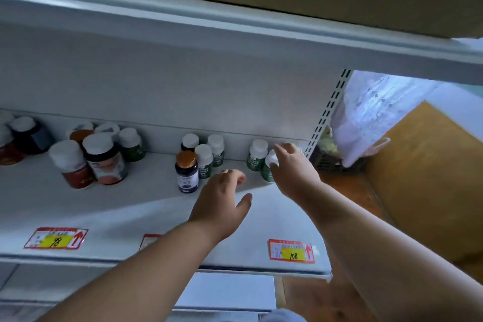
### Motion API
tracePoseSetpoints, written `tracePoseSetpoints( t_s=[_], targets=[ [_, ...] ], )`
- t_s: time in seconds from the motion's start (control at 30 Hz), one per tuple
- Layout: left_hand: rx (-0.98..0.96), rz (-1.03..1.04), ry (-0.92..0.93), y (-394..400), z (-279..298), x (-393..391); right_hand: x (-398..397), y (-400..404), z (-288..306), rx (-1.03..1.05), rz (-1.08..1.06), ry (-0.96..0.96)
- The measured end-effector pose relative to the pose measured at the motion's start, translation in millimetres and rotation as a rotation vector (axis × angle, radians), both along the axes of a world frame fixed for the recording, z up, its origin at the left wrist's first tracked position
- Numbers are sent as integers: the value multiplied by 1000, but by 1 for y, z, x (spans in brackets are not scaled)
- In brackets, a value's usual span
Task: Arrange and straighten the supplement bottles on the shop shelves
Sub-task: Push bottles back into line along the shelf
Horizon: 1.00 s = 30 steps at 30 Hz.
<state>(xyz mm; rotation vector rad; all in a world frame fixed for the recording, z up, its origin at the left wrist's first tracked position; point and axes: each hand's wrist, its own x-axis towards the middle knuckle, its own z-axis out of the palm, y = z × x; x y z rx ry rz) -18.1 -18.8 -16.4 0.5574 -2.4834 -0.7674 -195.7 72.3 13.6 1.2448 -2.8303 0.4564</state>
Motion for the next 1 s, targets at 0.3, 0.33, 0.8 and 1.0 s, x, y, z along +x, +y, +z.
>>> tracePoseSetpoints(
  t_s=[0.3,0.33,0.8,1.0],
  targets=[
    [49,123,-78,8,-11,-3,-8,-4,-20,-48,132,0],
    [44,123,-76,7,-10,-4,-8,-3,-19,-50,132,5],
    [-147,172,-132,-49,-17,111,116,-44,-4,-284,219,-316],
    [-214,79,-312,-104,-33,158,182,-86,-12,-250,240,-364]
  ],
)
